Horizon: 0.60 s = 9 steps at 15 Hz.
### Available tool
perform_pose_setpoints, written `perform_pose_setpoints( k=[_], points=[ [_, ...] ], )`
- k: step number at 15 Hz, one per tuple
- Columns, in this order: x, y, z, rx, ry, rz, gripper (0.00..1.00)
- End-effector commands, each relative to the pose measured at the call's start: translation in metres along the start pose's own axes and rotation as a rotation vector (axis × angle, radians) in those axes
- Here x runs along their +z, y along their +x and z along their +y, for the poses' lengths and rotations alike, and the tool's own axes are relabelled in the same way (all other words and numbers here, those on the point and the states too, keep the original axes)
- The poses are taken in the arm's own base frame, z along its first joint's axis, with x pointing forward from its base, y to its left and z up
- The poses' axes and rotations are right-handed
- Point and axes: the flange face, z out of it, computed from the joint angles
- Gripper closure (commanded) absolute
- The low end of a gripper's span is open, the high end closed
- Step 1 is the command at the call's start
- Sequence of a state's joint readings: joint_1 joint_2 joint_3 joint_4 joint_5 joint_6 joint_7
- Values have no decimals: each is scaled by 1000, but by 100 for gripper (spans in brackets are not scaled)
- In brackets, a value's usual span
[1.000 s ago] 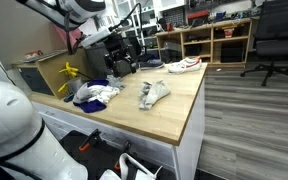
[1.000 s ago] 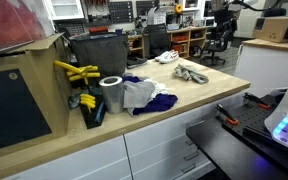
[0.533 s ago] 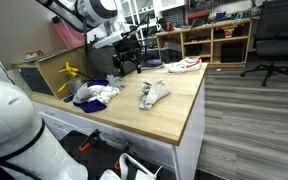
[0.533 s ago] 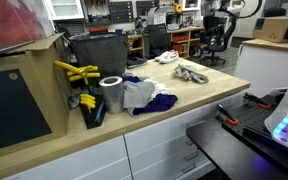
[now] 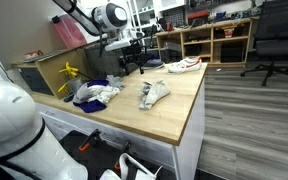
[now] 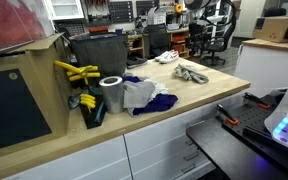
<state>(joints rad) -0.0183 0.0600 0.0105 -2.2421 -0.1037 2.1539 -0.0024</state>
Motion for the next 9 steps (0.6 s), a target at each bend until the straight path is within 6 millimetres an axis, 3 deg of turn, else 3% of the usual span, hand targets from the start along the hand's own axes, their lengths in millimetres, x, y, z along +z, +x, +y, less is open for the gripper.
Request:
perform_pose_setpoints(
  k=[1,9],
  points=[
    [8,40,-15,15,5,13,0],
    [39,106,-40,37,4,11,0]
  ],
)
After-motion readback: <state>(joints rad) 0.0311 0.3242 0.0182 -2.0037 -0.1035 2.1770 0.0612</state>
